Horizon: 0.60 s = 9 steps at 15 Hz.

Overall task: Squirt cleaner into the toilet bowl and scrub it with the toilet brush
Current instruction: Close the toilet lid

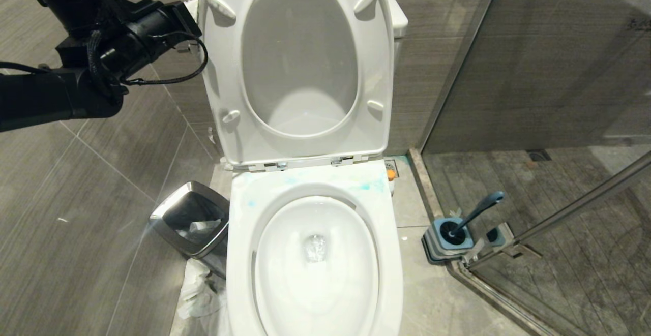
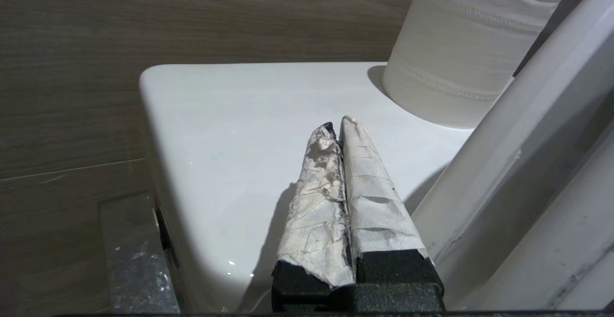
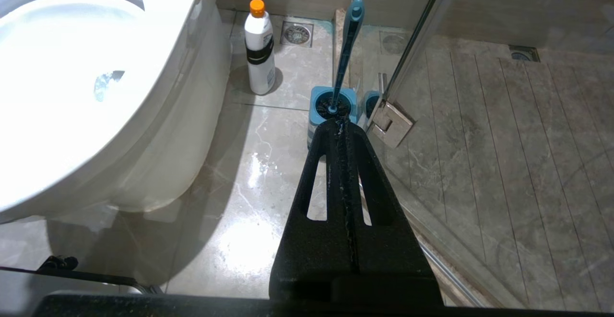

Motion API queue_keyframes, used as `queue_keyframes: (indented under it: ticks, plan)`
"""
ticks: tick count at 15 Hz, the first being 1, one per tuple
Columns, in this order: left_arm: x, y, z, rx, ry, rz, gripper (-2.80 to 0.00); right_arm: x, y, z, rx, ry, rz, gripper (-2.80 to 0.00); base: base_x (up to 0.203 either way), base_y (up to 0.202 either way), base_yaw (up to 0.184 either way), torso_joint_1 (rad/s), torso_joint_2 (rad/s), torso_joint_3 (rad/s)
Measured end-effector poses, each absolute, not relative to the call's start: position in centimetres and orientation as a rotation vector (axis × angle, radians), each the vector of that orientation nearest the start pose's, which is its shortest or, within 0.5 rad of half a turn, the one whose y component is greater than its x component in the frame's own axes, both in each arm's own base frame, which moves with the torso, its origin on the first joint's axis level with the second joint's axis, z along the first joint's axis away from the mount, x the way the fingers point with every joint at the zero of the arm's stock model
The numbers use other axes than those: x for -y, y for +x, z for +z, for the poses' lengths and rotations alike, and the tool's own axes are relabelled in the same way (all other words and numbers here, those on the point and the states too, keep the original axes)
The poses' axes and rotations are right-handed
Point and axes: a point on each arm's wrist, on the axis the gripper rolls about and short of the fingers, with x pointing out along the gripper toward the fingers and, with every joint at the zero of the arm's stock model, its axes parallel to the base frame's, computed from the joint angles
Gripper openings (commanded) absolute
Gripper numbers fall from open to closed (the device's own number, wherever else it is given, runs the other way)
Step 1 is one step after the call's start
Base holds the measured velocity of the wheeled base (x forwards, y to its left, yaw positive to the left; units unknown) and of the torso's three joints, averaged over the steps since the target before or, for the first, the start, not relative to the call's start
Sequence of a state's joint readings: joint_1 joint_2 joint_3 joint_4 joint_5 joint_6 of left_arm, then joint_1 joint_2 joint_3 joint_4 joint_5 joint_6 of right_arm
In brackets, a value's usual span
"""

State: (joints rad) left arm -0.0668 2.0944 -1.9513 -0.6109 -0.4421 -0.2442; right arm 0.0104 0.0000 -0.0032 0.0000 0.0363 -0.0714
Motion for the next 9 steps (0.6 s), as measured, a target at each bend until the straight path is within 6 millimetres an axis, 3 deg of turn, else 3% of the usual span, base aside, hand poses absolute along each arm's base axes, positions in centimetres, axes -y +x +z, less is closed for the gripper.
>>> queue_keyframes:
  ticks: [9]
  plan:
    - [4.5,41.1,35.3,0.33,-0.187,-0.69,-2.8,-0.1,-2.3,7.6,0.005,-0.072,0.047,-2.8,0.0,0.0,0.0,0.0,0.0,0.0]
